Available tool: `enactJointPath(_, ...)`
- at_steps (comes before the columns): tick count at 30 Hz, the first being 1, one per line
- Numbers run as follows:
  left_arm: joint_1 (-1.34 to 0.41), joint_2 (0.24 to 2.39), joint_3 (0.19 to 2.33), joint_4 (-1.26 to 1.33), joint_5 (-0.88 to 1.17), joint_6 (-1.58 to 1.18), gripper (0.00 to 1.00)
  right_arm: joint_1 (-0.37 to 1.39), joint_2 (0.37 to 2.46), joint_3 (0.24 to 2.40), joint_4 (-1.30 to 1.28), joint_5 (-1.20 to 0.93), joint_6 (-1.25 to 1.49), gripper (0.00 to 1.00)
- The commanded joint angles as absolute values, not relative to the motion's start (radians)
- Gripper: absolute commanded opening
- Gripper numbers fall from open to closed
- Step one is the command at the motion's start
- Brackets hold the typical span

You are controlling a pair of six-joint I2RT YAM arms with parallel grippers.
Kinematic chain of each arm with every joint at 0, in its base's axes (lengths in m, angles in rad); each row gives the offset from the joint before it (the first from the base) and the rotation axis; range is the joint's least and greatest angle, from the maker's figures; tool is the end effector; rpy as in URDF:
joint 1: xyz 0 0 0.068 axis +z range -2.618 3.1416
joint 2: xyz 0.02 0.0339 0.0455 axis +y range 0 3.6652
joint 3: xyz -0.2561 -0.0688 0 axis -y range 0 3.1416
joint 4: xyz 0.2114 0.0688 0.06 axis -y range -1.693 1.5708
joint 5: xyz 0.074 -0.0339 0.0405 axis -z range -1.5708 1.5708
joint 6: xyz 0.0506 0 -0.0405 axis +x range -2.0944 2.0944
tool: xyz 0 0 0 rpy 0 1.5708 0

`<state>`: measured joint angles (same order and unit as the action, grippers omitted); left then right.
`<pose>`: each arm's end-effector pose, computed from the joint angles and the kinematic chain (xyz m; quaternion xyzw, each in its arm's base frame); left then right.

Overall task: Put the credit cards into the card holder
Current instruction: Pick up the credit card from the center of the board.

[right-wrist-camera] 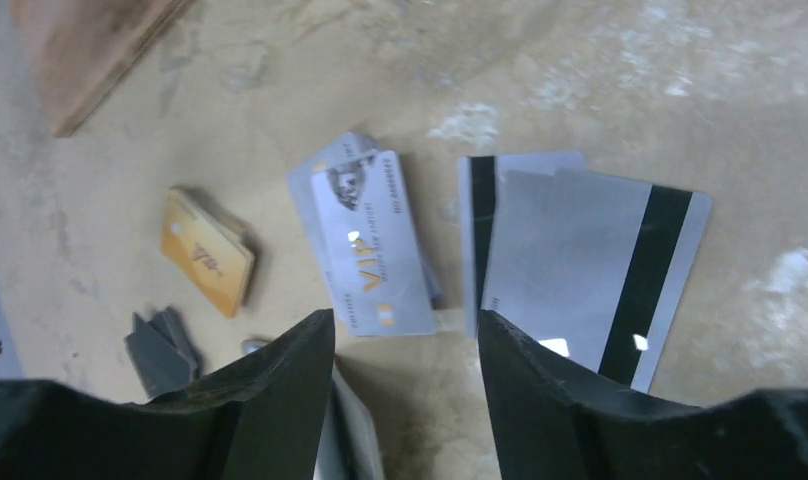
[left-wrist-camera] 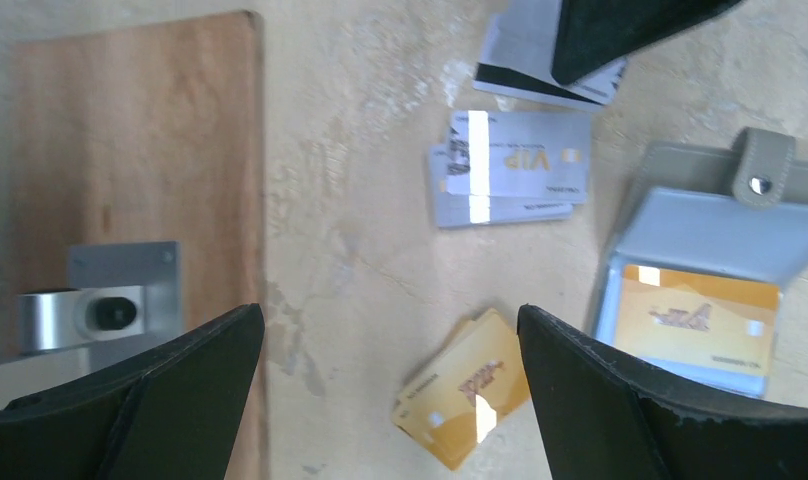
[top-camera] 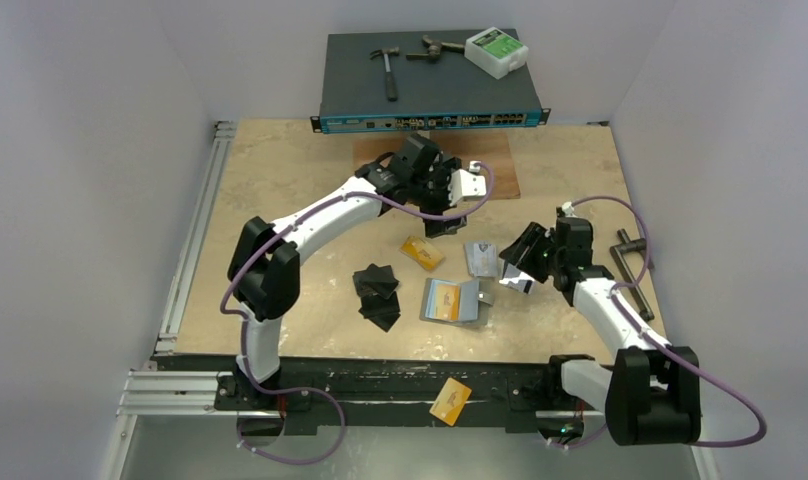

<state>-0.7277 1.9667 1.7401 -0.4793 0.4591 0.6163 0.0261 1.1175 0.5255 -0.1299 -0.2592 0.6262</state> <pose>0.3055 -0.3021 0.2833 0.6250 0.6325 -0.2290 0.3960 0.2086 0.0184 0.1943 0.2162 0.8790 0.2424 0.3491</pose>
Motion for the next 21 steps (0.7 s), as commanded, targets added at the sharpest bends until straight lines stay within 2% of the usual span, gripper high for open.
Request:
enactJointPath(1,-0.735,1.954,1.718,-0.510,0.524,0.577,1.00,0.027,1.088,0.582,-0.227,-0.112,0.613,0.61)
enactJointPath(9,-0.735,1.965,1.712,-0.526,0.545,0.581,0.98,0.028,1.107,0.583,-0.238,-0.077,0.602,0.75)
enactJointPath(12,-0.736,1.978,1.711,-0.505,0.550,0.571,0.98,0.028,1.121,0.556,-0.094,-0.171,0.641,0.73)
enactJointPath(15,-0.742,2.004,1.707,-0.465,0.532,0.582,0.95,0.028,1.222,0.577,0.016,-0.252,0.650,0.68)
enactJointPath(18,-0.750,2.021,1.707,-0.453,0.492,0.616,0.93,0.027,1.335,0.627,0.044,-0.257,0.622,0.63)
enactJointPath(21,-0.751,2.022,1.701,-0.450,0.501,0.616,0.92,0.029,1.373,0.644,0.074,-0.257,0.609,0.62)
